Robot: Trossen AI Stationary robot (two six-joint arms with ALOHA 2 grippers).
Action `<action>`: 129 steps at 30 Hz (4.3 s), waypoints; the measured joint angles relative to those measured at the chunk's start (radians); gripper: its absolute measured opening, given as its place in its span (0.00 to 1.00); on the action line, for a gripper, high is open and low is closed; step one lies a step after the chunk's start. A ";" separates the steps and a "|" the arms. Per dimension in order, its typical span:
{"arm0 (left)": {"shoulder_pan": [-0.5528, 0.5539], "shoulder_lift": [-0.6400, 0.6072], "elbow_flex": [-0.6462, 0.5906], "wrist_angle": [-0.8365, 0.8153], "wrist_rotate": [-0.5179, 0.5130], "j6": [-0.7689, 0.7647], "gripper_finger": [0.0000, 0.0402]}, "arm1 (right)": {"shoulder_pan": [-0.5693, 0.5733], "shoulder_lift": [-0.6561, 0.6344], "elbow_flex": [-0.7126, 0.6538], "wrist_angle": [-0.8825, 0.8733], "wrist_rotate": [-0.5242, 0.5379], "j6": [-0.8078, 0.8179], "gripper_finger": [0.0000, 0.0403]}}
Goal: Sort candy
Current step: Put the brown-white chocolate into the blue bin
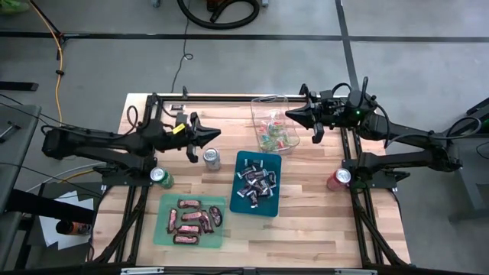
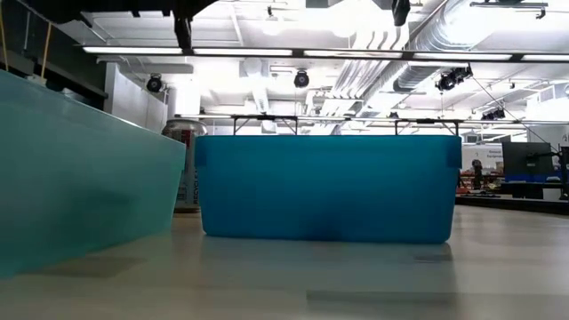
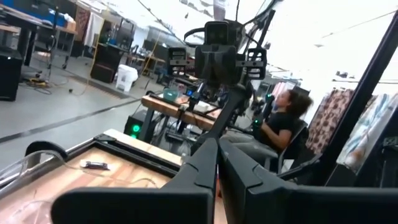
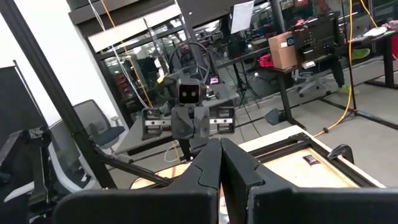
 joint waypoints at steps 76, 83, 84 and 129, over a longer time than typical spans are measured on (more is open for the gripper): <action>0.238 -0.297 -0.016 -0.234 0.108 -0.128 0.00 | -0.777 0.901 0.253 -0.881 0.311 -0.292 0.55; 0.238 -0.297 -0.016 -0.271 0.107 -0.133 0.00 | -0.777 0.964 0.258 -0.872 0.332 -0.293 0.54; 0.238 -0.298 -0.016 -0.271 0.107 -0.137 0.00 | -0.777 0.967 0.258 -0.871 0.331 -0.293 0.52; 0.238 -0.298 -0.016 -0.315 0.078 -0.104 0.00 | -0.825 0.888 0.331 -0.973 0.312 -0.101 0.49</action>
